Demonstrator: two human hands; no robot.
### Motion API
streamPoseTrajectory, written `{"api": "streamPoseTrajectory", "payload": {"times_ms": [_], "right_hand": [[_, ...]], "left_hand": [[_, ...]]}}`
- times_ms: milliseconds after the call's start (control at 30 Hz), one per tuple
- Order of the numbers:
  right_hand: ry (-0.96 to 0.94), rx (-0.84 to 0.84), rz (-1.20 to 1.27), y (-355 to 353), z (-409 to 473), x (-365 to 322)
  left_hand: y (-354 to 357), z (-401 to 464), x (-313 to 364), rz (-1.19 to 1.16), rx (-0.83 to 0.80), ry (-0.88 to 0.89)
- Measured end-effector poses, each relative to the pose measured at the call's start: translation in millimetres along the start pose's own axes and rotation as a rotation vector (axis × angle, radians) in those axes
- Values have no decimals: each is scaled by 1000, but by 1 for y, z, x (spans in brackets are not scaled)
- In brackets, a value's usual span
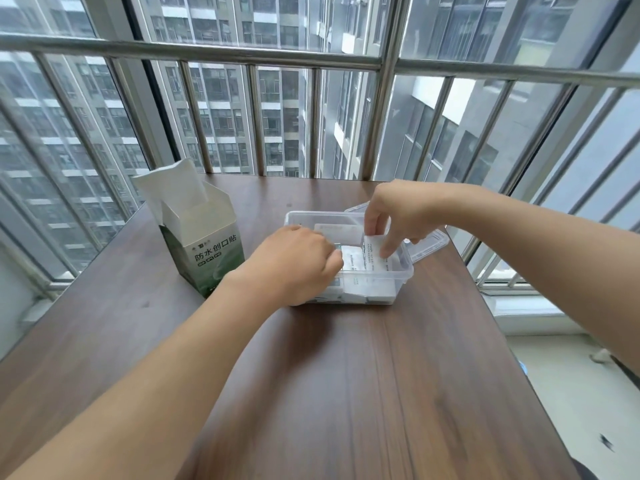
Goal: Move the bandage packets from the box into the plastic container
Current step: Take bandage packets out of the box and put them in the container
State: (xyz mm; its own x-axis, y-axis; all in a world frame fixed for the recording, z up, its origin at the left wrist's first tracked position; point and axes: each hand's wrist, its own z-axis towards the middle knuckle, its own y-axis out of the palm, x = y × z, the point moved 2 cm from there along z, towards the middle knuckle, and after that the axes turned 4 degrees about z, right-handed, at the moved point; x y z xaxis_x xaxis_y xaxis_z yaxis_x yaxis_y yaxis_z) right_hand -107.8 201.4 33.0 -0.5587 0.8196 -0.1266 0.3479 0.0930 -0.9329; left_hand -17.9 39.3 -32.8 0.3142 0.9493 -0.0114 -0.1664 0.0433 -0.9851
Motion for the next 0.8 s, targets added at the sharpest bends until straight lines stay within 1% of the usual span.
{"api": "streamPoseTrajectory", "payload": {"times_ms": [133, 267, 367, 533, 700, 800], "right_hand": [[-9, 2, 9, 3, 3, 2], [-26, 32, 10, 4, 4, 1], [-27, 2, 43, 2, 5, 2], [8, -61, 202, -3, 3, 10], [1, -102, 270, -6, 3, 14], [13, -130, 313, -4, 4, 15]], "left_hand": [[2, 0, 0, -10, -6, 27], [3, 5, 4, -89, -71, 95], [3, 6, 10, -83, -124, 135], [7, 5, 9, -63, -156, 117], [3, 3, 12, -102, -156, 119], [-1, 0, 14, -135, -187, 118]]}}
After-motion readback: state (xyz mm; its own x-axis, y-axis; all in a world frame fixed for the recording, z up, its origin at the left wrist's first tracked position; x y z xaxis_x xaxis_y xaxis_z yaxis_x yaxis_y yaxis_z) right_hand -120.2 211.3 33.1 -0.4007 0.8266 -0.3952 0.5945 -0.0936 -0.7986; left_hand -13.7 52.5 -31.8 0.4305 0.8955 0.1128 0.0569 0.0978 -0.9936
